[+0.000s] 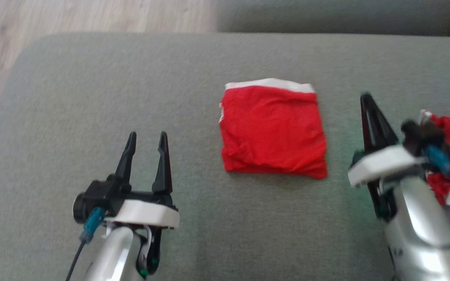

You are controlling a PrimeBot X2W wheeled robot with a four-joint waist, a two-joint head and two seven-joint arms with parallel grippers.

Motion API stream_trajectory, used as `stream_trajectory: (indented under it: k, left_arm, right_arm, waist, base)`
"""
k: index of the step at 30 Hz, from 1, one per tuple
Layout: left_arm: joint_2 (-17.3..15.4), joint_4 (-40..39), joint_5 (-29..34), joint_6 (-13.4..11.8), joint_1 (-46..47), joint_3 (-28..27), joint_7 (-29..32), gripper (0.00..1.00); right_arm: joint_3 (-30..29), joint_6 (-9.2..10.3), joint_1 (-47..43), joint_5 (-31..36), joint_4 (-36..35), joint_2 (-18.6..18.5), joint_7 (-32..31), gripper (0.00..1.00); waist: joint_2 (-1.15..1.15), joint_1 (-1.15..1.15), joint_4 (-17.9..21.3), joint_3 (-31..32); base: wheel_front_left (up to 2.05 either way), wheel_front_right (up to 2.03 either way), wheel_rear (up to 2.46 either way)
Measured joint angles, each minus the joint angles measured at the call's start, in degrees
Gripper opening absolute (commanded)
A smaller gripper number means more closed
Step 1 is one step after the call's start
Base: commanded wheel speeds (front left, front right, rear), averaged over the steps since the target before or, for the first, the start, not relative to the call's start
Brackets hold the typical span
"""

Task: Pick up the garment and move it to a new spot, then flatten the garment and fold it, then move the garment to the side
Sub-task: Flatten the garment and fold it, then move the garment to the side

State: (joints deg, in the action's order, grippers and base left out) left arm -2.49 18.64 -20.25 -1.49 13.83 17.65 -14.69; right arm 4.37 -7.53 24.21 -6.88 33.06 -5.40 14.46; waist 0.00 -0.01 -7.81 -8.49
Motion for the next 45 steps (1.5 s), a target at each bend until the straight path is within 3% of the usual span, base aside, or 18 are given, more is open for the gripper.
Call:
stream_trajectory:
  k: [5, 6, 7, 16, 26, 32, 45]
  left_arm:
    - [0.0, -0.5, 0.2, 0.1, -2.5, -1.0, 0.0, 1.0]
    - [0.0, -0.6, 0.2, 0.1, -2.9, -1.0, 0.0, 1.0]
    - [0.0, -0.6, 0.2, 0.1, -3.3, -1.1, 0.0, 1.0]
    - [-0.1, -1.9, 0.6, 0.1, -6.2, -1.5, 0.0, 1.0]
    - [-0.1, -2.2, 0.6, 0.3, -6.0, -1.2, 0.0, 1.0]
    - [-0.1, -2.4, 0.6, 0.3, -4.5, -0.5, 0.0, 1.0]
    - [0.0, -1.8, -0.8, 0.3, -1.5, 2.9, 0.0, 1.0]
  right_arm:
    - [-2.3, 0.0, -8.8, 0.4, -7.2, 1.1, 0.0, 0.0]
    - [-2.5, 0.0, -10.5, 0.8, -8.7, 1.3, 0.0, 0.64]
    - [-2.8, 0.0, -12.1, 1.0, -10.0, 1.5, 0.0, 1.0]
    - [-3.2, 0.0, -20.4, 0.0, -14.2, 2.5, 0.0, 1.0]
    - [-3.8, 0.0, -19.8, -0.5, -14.3, 2.6, 0.0, 1.0]
    - [-4.9, 0.0, -13.8, 0.4, -12.3, 2.6, -2.1, 1.0]
    - [0.4, 0.0, 1.0, -7.4, 7.4, 2.5, -14.4, 1.0]
  waist:
    - [0.0, 0.0, 2.5, 3.0]
    - [0.0, -0.01, 3.0, 3.5]
    - [0.0, -0.01, 3.4, 3.9]
    - [0.0, 0.0, 5.3, 5.7]
    - [0.0, 0.0, 3.9, 4.7]
    - [0.0, 0.01, 2.1, 2.0]
    - [0.0, 0.02, -4.3, -2.6]
  base:
    - [0.0, 0.0, 0.0]
    - [0.0, 0.0, 0.0]
    - [0.0, 0.0, 0.0]
    - [0.0, 0.0, 0.0]
    - [0.0, 0.0, 0.0]
    - [0.0, 0.0, 0.0]
    - [0.0, 0.0, 0.0]
